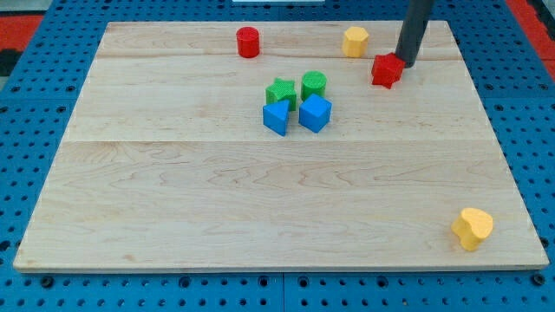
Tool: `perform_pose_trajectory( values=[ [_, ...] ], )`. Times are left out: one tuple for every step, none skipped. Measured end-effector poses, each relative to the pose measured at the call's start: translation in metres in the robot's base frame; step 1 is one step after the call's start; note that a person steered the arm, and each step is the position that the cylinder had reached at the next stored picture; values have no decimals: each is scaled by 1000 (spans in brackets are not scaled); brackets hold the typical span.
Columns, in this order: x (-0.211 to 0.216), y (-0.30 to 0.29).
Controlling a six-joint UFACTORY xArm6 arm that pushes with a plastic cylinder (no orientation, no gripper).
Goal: Slide the red star towards the yellow heart
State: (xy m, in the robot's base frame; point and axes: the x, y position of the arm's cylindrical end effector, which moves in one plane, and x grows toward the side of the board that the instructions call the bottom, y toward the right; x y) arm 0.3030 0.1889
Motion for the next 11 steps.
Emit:
perform_pose_trajectory(
  values=[
    [-16,1],
    [-41,-2],
    [-58,-14],
    [-53,-41],
    [-51,-46],
    [-51,-50],
    [-51,-50],
    [-41,-50],
    [-19,-47],
    [0,-15],
    [19,-9]
  ],
)
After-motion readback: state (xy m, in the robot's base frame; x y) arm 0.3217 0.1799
